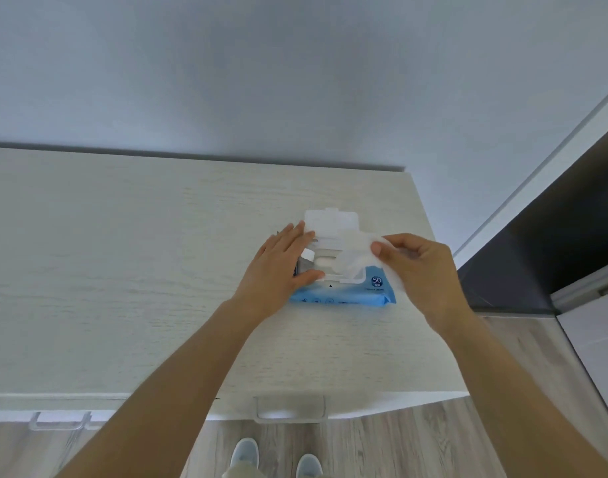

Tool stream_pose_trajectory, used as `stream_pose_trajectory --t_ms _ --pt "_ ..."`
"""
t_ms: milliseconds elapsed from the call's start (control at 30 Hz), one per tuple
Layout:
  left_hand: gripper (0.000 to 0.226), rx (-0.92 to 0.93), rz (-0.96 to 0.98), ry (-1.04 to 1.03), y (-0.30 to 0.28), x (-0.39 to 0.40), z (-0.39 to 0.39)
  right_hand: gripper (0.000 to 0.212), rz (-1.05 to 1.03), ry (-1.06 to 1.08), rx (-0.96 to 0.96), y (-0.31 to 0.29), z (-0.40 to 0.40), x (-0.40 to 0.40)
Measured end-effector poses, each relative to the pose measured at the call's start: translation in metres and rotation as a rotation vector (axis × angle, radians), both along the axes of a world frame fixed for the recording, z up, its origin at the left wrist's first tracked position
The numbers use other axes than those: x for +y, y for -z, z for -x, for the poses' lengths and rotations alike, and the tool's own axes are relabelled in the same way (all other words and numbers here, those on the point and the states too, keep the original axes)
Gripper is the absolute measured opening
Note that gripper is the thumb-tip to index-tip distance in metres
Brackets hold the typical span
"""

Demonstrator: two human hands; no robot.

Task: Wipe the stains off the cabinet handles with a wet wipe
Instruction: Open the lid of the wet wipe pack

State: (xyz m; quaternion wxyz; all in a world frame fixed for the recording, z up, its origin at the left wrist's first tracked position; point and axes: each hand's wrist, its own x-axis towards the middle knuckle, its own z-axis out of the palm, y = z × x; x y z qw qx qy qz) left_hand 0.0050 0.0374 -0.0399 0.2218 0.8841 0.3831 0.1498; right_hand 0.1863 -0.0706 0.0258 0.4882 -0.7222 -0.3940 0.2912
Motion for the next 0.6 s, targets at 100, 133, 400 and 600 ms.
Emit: stream_pose_trajectory --t_ms 100,133,400,600 --pt "0.087 -0.022 0.043 -0.094 -0.007 0.004 -0.007 0.013 -0.006 0.037 -0.024 -0.001 -0.006 -0.002" --pt "0.089 -0.021 -0.002 -0.115 -0.008 0.003 -0.008 0.012 -0.014 0.049 -0.032 -0.001 -0.008 -0.003" --pt "0.082 0.241 -0.25 0.154 0.008 -0.029 -0.016 0.003 -0.075 0.078 -0.107 -0.006 -0.022 -0.001" --pt "0.074 0.27 -0.272 0.083 0.0 -0.032 -0.028 0.011 0.019 -0.012 -0.183 0.006 -0.024 0.003"
